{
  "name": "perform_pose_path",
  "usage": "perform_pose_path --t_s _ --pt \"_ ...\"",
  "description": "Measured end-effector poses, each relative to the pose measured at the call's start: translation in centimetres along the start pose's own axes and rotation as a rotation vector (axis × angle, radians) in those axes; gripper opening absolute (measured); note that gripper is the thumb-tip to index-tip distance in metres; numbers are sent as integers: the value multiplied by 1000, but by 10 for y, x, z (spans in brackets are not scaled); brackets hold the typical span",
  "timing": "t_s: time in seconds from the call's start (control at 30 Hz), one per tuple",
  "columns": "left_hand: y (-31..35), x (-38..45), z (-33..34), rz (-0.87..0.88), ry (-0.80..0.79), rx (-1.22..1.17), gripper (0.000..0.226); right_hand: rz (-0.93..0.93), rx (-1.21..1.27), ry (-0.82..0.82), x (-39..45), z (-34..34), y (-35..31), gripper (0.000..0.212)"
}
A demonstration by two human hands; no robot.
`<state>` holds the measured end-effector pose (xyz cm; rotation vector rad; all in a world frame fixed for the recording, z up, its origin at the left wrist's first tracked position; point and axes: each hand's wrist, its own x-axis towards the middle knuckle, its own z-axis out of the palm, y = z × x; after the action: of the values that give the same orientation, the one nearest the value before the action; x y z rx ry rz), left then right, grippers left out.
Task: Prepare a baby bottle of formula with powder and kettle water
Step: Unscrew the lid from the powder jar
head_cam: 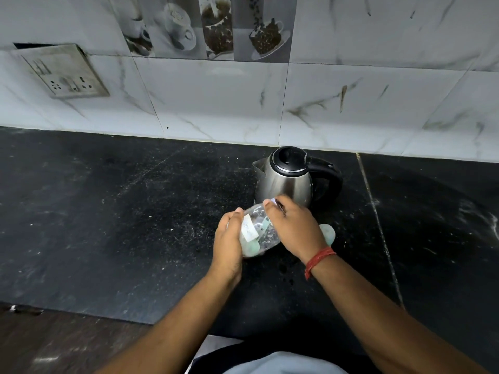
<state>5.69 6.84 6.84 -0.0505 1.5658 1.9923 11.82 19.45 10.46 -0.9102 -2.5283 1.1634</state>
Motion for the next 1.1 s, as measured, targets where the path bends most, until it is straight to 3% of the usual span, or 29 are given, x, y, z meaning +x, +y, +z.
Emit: perform_pose_path --t_s 0.37,0.5,0.6,0.7,0.83,0.97,1.1 --pt "7 7 -5 -60 -78 -26 28 -221 -89 123 -4 -2 8 50" --pt "11 8 -5 -124 -76 -75 51 -274 -111 157 -8 -5 5 52" --pt "7 3 -4 -113 -109 -98 62 -207 -139 141 -4 -4 0 53" --pt "4 -1 2 -8 -31 -92 68 -110 -109 123 1 -1 -4 40" --pt "4 2 2 -54 23 -47 58 -126 -145 122 -3 1 -6 30" --pt "0 3 1 -126 11 25 51 -168 -165 143 -4 -2 -2 46" --pt "3 -1 0 -299 -105 -96 51 -326 -238 110 -7 -6 -4 59"
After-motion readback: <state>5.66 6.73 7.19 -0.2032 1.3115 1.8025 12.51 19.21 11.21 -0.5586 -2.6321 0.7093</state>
